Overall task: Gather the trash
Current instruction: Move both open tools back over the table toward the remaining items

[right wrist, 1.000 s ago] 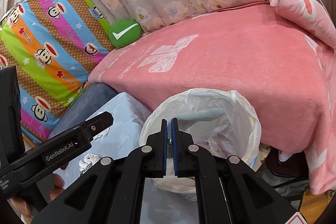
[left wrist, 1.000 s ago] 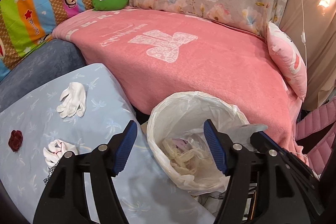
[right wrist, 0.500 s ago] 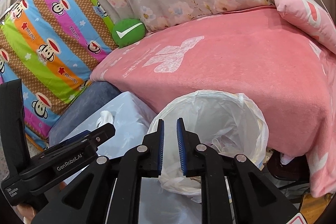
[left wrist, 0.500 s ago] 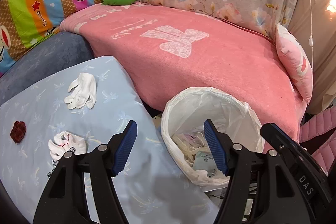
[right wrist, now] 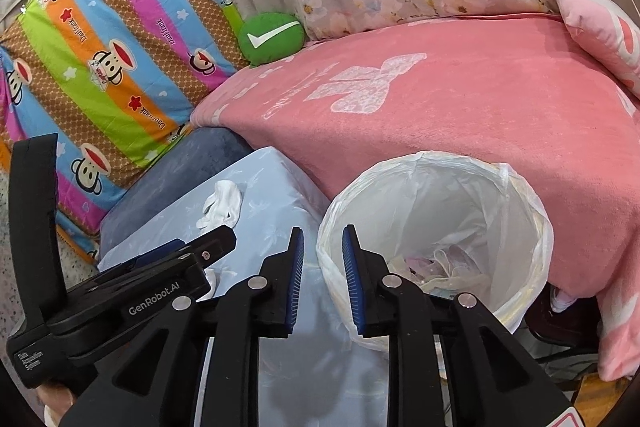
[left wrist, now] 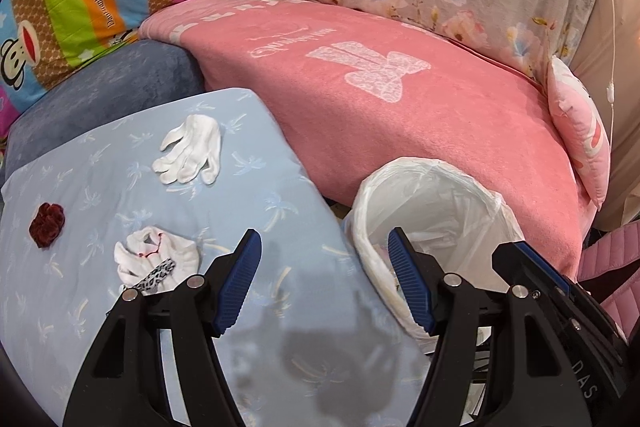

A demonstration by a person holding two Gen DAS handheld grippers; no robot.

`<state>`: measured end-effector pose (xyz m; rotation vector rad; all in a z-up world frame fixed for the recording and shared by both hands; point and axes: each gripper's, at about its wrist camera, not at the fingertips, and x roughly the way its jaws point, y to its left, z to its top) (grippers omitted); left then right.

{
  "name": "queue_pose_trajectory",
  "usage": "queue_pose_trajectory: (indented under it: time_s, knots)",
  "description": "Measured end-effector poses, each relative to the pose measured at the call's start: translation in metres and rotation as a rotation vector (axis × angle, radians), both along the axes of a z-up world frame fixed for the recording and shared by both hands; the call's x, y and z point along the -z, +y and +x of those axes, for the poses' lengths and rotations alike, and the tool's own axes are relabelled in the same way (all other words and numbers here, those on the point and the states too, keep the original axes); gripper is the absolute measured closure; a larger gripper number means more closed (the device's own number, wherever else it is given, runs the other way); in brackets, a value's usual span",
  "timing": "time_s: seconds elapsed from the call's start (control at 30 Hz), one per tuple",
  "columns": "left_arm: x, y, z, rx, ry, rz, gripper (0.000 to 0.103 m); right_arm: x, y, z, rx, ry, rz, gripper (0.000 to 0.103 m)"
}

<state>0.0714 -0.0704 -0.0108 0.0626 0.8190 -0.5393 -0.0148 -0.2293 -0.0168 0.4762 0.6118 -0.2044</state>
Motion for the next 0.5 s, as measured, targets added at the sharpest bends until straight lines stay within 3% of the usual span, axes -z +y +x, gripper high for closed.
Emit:
queue_pose_trajectory:
  time_s: [0.5]
  knots:
    - [0.014, 0.066, 0.015, -0.127, 0.012, 0.022, 0.04, 0.007, 0.067, 0.026, -0.131, 0.053, -0.038, 0.073]
